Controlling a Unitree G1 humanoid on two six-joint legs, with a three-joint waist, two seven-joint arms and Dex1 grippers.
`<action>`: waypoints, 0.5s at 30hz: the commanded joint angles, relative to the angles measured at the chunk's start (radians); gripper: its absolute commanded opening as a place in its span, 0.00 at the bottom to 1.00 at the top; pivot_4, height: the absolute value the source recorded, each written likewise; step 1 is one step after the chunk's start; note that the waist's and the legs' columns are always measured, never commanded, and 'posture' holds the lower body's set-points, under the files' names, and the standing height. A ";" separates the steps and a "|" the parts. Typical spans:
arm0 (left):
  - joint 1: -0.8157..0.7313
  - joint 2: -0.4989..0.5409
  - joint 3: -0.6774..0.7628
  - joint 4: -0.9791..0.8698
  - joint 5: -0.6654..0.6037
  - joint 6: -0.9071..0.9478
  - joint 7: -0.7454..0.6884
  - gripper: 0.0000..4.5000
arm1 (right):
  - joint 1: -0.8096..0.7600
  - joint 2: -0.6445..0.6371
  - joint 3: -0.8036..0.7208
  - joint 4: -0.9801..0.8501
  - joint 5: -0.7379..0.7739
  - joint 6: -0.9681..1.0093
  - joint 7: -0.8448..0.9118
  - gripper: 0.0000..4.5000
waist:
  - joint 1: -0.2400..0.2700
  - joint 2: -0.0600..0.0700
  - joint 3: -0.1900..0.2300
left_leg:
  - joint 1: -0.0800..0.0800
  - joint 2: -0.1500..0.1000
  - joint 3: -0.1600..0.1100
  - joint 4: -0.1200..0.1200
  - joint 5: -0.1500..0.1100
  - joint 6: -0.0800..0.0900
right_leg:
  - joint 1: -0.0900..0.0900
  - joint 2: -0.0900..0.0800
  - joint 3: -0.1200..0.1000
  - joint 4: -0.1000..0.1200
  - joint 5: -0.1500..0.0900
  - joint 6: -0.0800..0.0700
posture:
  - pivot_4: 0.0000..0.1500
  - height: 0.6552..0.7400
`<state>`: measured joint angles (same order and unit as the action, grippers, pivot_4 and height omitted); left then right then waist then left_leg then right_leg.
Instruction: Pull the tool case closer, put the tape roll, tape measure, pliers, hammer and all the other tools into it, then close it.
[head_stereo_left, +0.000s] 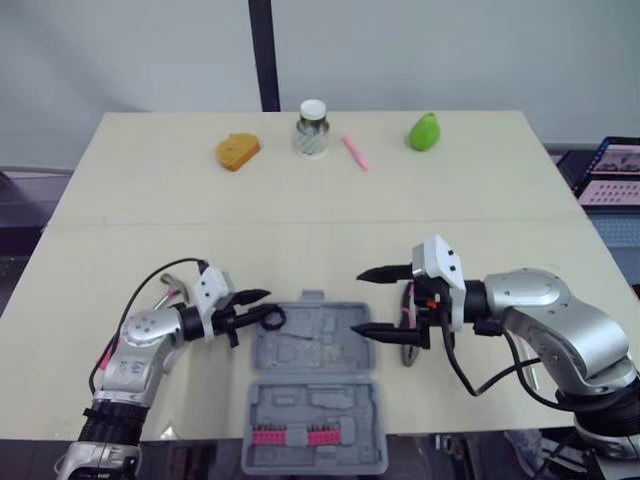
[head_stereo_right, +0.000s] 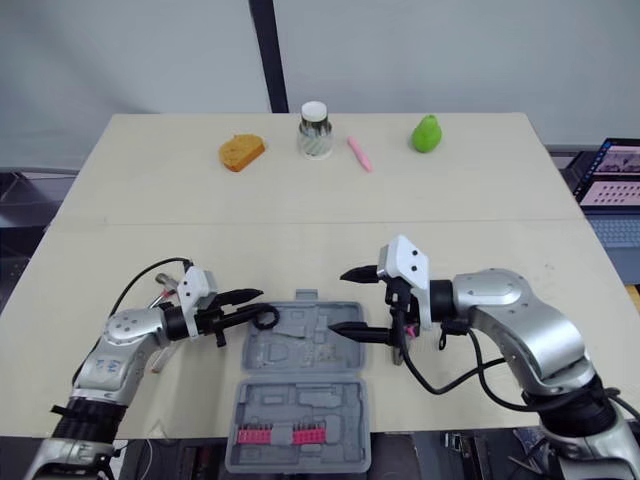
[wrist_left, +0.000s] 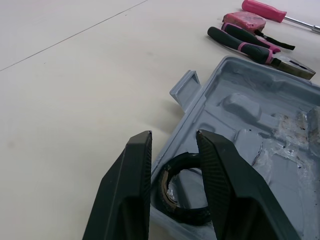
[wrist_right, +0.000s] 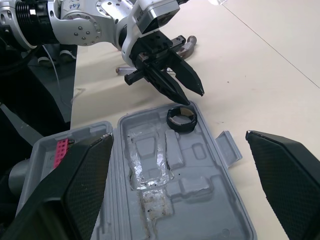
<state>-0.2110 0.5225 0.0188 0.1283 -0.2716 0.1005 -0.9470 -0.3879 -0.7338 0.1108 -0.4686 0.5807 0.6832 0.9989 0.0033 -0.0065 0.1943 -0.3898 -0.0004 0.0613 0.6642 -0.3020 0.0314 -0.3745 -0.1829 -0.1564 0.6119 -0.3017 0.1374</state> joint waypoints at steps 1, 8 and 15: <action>0.021 0.007 0.002 -0.041 -0.001 -0.015 0.002 0.33 | -0.013 -0.011 -0.022 -0.013 0.010 -0.015 0.013 1.00 | -0.001 0.000 0.000 | 0.000 0.000 0.000 0.000 0.000 0.000 | 0.000 0.000 0.000 0.000 0.000 0.000 | 1.00 1.00; 0.027 0.011 -0.016 -0.065 -0.006 0.021 -0.013 0.33 | -0.014 -0.011 -0.019 -0.014 0.011 -0.014 0.017 1.00 | 0.000 0.000 0.000 | 0.000 0.000 0.000 0.000 0.000 0.000 | 0.000 0.000 0.000 0.000 0.000 0.000 | 1.00 1.00; 0.019 0.008 -0.030 -0.065 0.003 0.029 -0.005 0.33 | -0.010 -0.010 -0.017 -0.018 0.011 -0.012 0.013 1.00 | -0.001 0.000 0.000 | 0.000 0.000 0.000 0.000 0.000 0.000 | 0.000 0.000 0.000 0.000 0.000 0.000 | 1.00 1.00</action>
<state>-0.1884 0.5261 -0.0123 0.0892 -0.2684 0.1318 -0.9535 -0.3881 -0.7344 0.1109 -0.4670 0.5807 0.6824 1.0012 0.0028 -0.0065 0.1943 -0.3898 -0.0002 0.0613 0.6642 -0.3021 0.0315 -0.3745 -0.1829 -0.1565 0.6118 -0.3017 0.1374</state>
